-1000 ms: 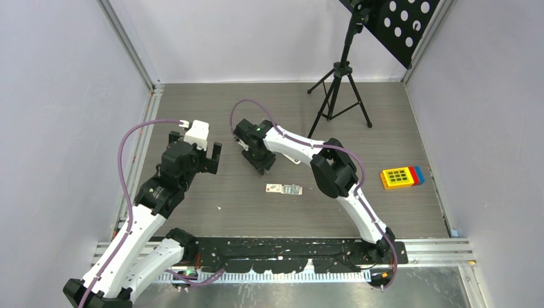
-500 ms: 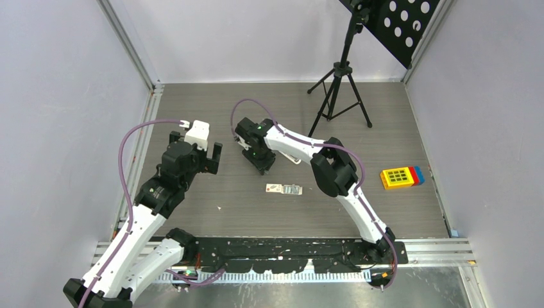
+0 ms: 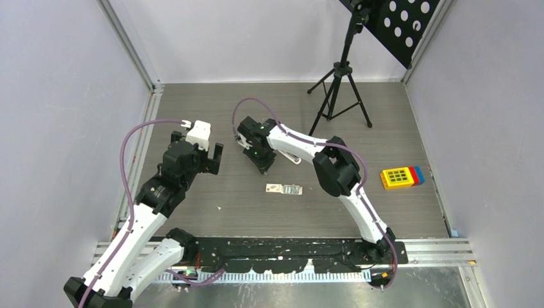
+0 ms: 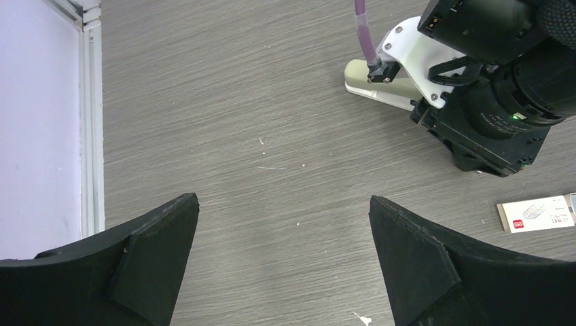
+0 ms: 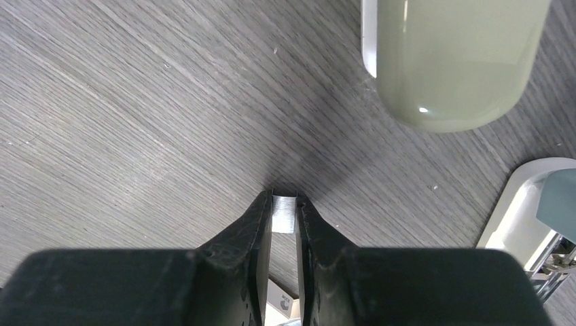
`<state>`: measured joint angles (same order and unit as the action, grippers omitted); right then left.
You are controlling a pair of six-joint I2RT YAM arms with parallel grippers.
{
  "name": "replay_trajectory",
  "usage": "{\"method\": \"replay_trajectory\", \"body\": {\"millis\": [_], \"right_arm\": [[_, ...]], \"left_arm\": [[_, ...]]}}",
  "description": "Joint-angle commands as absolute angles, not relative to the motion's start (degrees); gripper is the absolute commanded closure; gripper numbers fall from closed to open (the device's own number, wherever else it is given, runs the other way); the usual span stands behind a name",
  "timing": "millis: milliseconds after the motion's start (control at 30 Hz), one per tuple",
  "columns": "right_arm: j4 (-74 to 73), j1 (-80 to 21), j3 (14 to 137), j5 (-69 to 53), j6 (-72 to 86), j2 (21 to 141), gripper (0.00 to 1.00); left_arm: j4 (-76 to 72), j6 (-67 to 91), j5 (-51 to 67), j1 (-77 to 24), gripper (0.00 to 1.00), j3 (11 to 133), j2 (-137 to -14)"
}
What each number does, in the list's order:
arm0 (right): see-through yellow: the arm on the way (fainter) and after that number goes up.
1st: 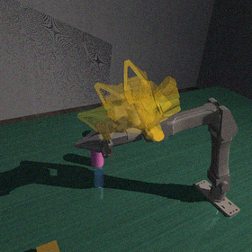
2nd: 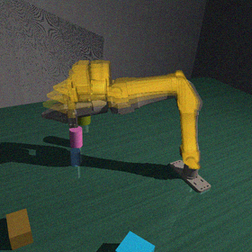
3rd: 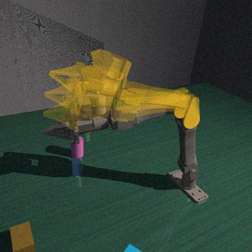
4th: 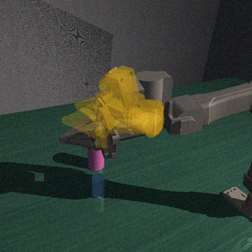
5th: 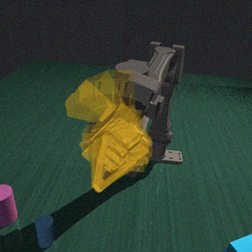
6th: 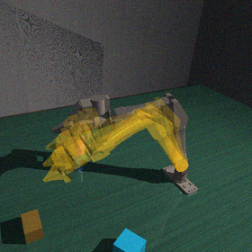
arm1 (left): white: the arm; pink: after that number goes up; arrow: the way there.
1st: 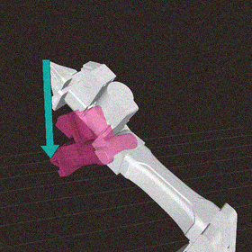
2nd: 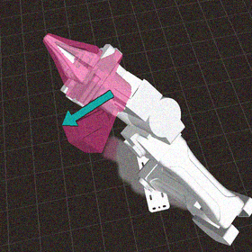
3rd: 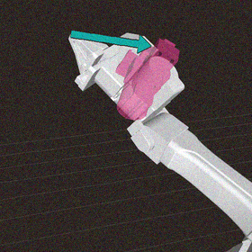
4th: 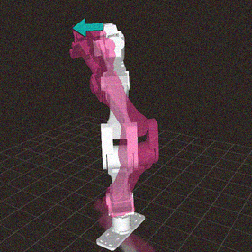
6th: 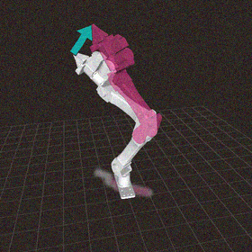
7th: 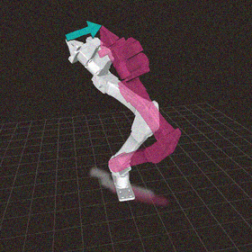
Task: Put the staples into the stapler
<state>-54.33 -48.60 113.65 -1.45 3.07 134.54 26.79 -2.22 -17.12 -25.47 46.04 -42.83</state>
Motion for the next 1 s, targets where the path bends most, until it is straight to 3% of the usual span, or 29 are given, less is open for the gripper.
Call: {"method": "replay_trajectory", "body": {"millis": [0, 567, 967], "right_arm": [[-49.4, -48.3, 110.2, -2.5, 1.7, 132.1, 0.80], [-41.7, -42.4, 97.7, -7.3, -3.7, 114.5, 0.83], [-33.8, -34.1, 88.9, -11.1, -8.8, 110.0, 0.83]], "left_arm": [[24.3, -3.1, -16.3, -25.3, 0.00, 45.9, -42.8], [24.2, -3.2, -15.9, -25.3, 0.00, 45.8, -42.1], [24.0, -3.3, -15.9, -25.3, 0.00, 45.6, -42.5]]}}
